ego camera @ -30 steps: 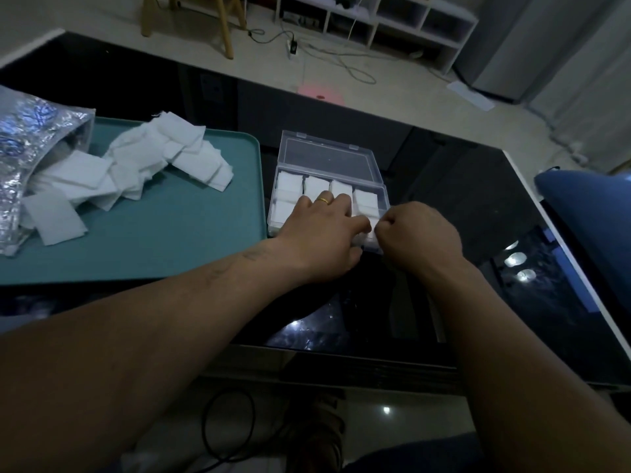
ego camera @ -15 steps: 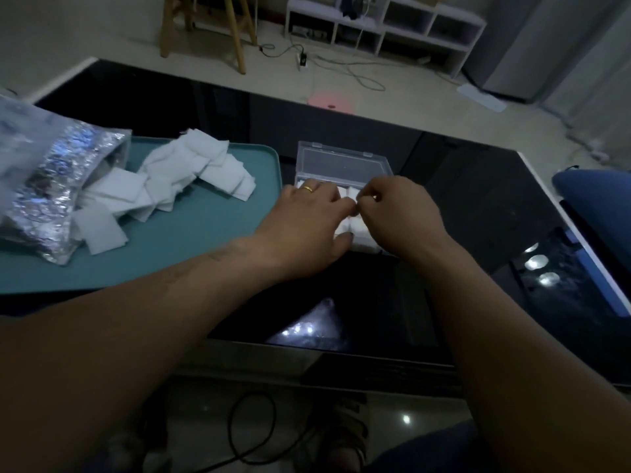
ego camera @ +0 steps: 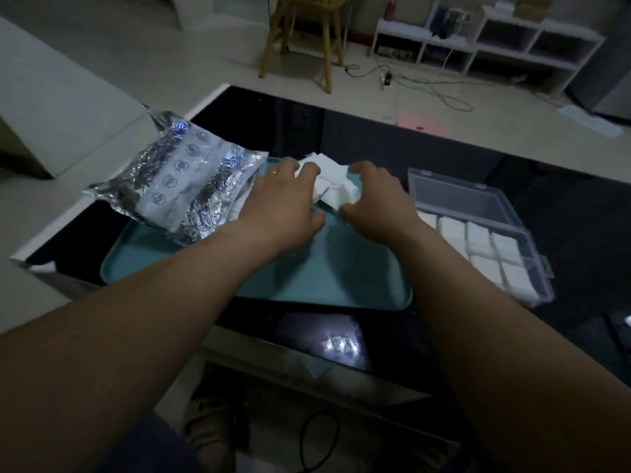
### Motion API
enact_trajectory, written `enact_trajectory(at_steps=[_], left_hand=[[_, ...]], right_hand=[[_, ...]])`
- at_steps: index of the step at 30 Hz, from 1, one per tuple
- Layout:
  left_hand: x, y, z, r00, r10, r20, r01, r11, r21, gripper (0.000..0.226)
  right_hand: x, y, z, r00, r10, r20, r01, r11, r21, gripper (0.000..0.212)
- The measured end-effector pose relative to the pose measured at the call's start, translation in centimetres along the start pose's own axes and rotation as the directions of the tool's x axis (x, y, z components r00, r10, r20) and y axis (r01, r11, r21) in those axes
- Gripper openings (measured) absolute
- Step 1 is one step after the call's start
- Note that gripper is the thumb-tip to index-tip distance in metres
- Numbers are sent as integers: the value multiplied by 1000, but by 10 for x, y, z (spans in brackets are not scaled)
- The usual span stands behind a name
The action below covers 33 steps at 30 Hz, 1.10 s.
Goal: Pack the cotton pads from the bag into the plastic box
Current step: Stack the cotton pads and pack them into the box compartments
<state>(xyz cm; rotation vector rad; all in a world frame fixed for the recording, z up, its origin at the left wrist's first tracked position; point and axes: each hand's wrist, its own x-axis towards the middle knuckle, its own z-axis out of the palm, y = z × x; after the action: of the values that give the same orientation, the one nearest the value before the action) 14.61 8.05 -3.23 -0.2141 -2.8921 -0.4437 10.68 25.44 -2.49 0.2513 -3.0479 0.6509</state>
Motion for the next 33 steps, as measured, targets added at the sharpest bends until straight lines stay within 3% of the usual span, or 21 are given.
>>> enact_trajectory(at_steps=[5,7,10,17,24,27,30,33], left_hand=[[41,-4,11,979,-88,186,87,996,10,110],[49,-3,20,961,-95,262,100,995,-7,108],[46,-5,29,965,-36,260,49,998,-43,85],[9,-14,20,964,198,176,-156,961,-228,67],[-34,-10,5,931,314,185,-255,924,-286,102],[-44,-10,0,934,300,196,-248,936,-249,116],[-47,-15,-10,950,193,245,-181,981,-74,127],[-50,-17,-18,956,120,268,-145,987,75,123]], right_hand=[[16,-1,15,992,59,108,-60,998,7,101],[16,5,19,988,80,132,-73,996,-59,89],[12,11,17,990,53,133,-38,993,-111,67],[-22,15,-12,972,-3,234,15,998,-53,52],[-69,15,-26,918,-18,395,70,991,-117,64],[-77,14,-28,930,-11,366,46,995,-87,75],[-77,12,-28,958,4,287,8,999,-43,90],[-74,7,-28,975,-14,220,23,999,-41,99]])
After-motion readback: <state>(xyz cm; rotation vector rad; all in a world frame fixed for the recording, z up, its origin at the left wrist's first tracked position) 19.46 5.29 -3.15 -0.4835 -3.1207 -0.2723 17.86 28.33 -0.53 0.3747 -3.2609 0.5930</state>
